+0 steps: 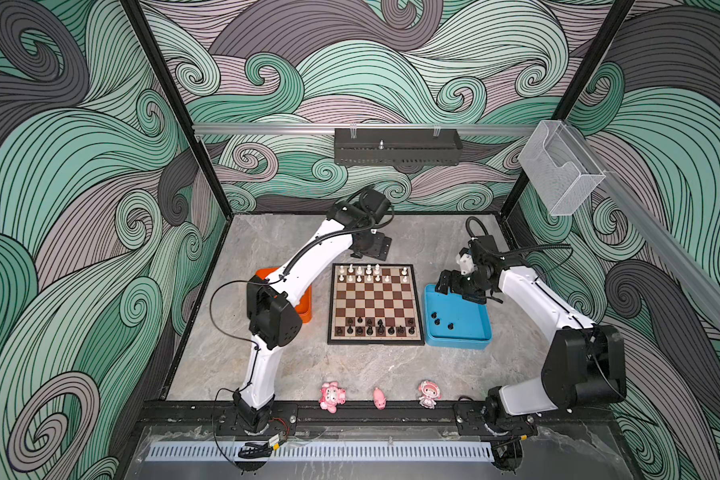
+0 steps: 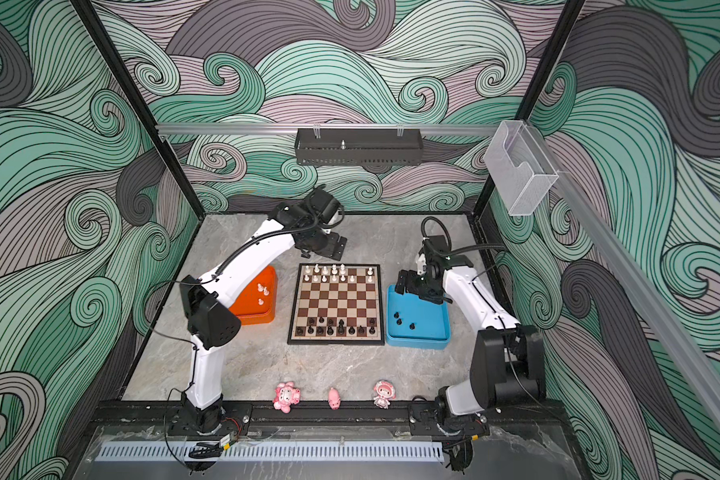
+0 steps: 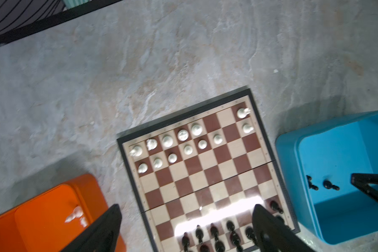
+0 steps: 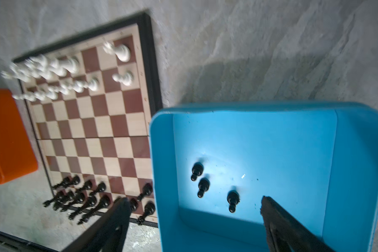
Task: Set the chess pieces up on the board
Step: 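Raise left gripper toward the orange bin while right gripper moves over blue bin, then lower right gripper into the blue bin and grasp a black pawn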
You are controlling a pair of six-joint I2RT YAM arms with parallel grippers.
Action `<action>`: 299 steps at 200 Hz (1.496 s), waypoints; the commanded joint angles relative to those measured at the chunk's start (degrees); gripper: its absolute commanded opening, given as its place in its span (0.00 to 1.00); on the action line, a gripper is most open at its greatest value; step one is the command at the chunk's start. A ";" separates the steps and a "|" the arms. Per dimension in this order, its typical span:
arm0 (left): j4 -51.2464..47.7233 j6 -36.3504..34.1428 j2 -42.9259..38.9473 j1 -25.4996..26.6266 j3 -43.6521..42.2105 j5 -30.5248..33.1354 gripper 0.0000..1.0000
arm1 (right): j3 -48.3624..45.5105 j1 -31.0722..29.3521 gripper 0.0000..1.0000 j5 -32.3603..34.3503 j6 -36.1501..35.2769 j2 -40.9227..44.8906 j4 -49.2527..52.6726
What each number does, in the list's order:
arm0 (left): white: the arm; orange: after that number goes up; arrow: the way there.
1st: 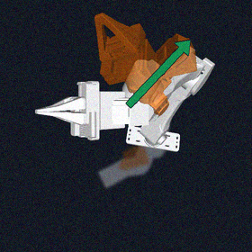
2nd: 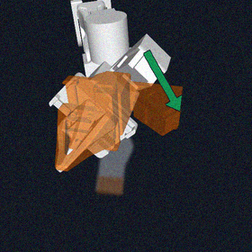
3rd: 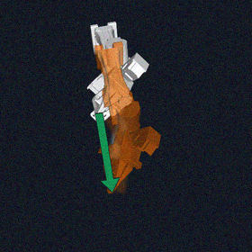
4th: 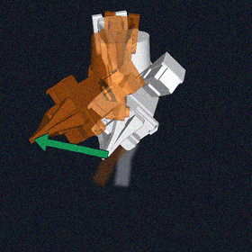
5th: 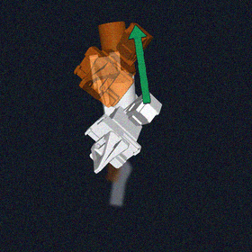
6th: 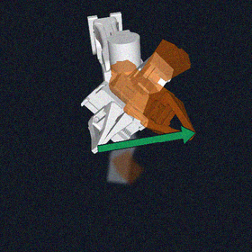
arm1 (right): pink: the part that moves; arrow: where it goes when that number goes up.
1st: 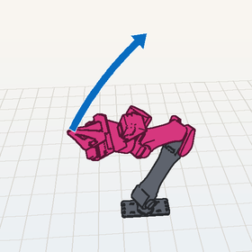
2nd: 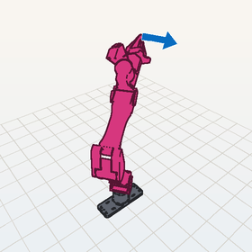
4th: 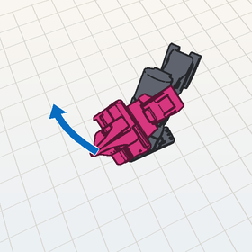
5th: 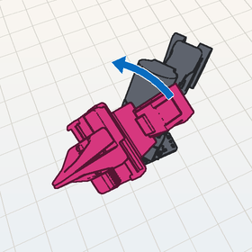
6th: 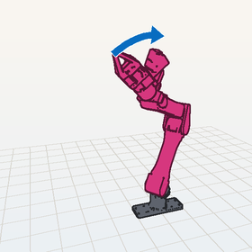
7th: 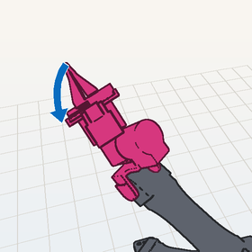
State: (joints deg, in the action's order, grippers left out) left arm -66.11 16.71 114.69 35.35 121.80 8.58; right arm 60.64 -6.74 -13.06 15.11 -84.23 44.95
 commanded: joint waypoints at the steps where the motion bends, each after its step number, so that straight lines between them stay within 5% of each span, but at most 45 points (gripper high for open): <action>1: 2.02 0.25 -6.71 -6.13 -7.54 -1.10 0.96 | -2.47 -0.38 0.89 2.88 -0.87 1.77 3.37; 53: 5.68 0.01 -13.80 -16.40 -19.80 -3.18 0.96 | -7.74 -0.38 0.81 4.58 0.37 0.50 2.24; 81: 5.20 -0.32 -13.25 -18.67 -19.86 -4.15 0.96 | -9.33 -0.49 0.65 4.48 1.40 -1.04 0.16; 299: 5.47 0.17 -10.56 -20.15 -20.98 -5.72 0.96 | -10.23 -1.52 0.16 5.48 2.73 -7.23 -3.73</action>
State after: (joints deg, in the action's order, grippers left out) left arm -60.80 16.95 103.70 15.84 101.38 3.31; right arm 50.15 -7.86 -8.71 17.82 -91.70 40.40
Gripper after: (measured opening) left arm 0.958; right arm 0.179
